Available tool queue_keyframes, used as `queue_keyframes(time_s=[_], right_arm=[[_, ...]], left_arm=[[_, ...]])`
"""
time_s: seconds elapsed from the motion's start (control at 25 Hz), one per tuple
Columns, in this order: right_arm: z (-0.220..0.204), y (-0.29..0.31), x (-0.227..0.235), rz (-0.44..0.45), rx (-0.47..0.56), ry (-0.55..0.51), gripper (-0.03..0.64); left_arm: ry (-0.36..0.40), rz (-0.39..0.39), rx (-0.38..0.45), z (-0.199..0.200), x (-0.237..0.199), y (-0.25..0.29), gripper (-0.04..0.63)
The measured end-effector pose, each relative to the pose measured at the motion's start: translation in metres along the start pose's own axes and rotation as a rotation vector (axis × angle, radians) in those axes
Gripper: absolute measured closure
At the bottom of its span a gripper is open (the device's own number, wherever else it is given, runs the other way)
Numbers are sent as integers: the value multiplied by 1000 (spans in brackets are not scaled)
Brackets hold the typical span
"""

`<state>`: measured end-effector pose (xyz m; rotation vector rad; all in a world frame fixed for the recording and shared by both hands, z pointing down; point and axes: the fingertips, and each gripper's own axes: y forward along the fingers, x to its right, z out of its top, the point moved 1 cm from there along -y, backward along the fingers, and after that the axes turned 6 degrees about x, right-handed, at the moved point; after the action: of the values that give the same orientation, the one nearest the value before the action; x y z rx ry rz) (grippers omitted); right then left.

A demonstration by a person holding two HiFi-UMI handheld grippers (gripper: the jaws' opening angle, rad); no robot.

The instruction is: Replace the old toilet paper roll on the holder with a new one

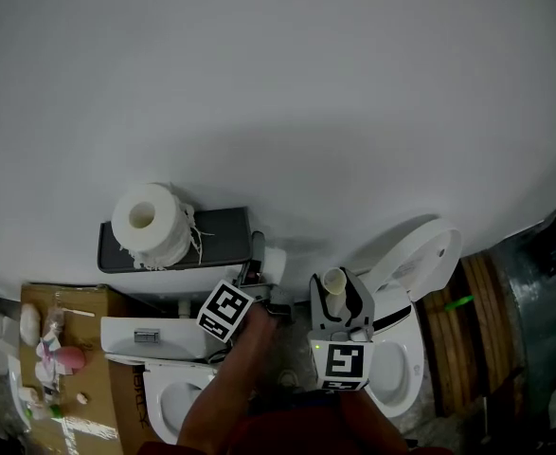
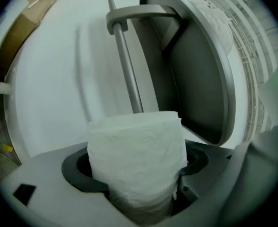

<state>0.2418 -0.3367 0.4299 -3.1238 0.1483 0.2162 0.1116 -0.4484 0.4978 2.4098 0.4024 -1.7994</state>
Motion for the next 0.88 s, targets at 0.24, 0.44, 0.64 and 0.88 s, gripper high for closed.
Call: queue_keyframes(time_s=[0.24,0.44,0.64,0.88], right_arm=[[0,9,-17,45,2,8,422],[3,16,-35,84,12,17,422],[6,19,-52,121,20,15,422],[7,19,-59,129,27,16,422]], left_arm=[[-126,-5,158,49,-12,-10,150],[-147,-3,247,84,-20,-24,150],[-129,-17,260,93,-23,-33,150],[-219,-79,283,94,-12,-39,150]])
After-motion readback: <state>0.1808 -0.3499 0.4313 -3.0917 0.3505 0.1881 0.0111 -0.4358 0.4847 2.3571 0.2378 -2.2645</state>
